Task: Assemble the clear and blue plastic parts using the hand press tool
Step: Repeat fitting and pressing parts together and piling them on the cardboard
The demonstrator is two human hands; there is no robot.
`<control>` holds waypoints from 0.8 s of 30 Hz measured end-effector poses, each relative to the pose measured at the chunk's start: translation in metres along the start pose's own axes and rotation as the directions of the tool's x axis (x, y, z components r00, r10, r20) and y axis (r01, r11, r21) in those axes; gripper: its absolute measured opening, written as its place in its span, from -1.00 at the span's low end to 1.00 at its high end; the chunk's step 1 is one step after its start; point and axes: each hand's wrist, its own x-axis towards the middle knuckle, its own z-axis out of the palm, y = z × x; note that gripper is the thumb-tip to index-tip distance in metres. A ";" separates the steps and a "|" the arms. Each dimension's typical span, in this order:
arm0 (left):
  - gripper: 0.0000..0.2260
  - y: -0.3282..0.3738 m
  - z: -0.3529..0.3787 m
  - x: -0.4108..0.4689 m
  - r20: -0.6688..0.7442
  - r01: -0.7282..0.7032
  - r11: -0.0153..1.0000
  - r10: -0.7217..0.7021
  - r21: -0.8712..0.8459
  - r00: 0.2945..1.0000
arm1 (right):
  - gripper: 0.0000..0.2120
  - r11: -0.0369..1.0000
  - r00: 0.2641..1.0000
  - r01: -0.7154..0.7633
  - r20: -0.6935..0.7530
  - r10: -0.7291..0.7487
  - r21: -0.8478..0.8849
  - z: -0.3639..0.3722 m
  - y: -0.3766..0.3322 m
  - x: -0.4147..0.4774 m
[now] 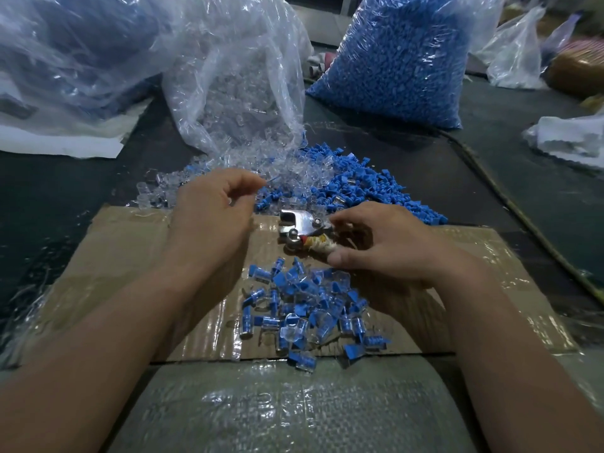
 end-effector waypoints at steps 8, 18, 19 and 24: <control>-0.49 -0.019 0.005 0.011 0.309 -0.247 0.847 0.104 0.470 0.945 | -0.55 0.998 0.998 -0.019 -0.066 0.023 0.066 -0.002 0.001 -0.001; -0.66 -0.026 0.008 0.016 0.416 -0.293 0.767 0.037 0.571 0.909 | -0.68 0.995 0.994 -0.034 -0.103 0.044 0.097 0.001 0.000 0.001; -0.67 -0.026 0.008 0.015 0.416 -0.291 0.777 0.041 0.558 0.908 | -0.68 0.995 0.994 -0.034 -0.102 0.044 0.096 0.001 0.000 0.001; -0.73 -0.028 0.008 0.015 0.359 -0.287 0.819 0.107 0.497 0.927 | -0.69 0.995 0.993 -0.031 -0.111 0.041 0.095 -0.001 0.000 0.001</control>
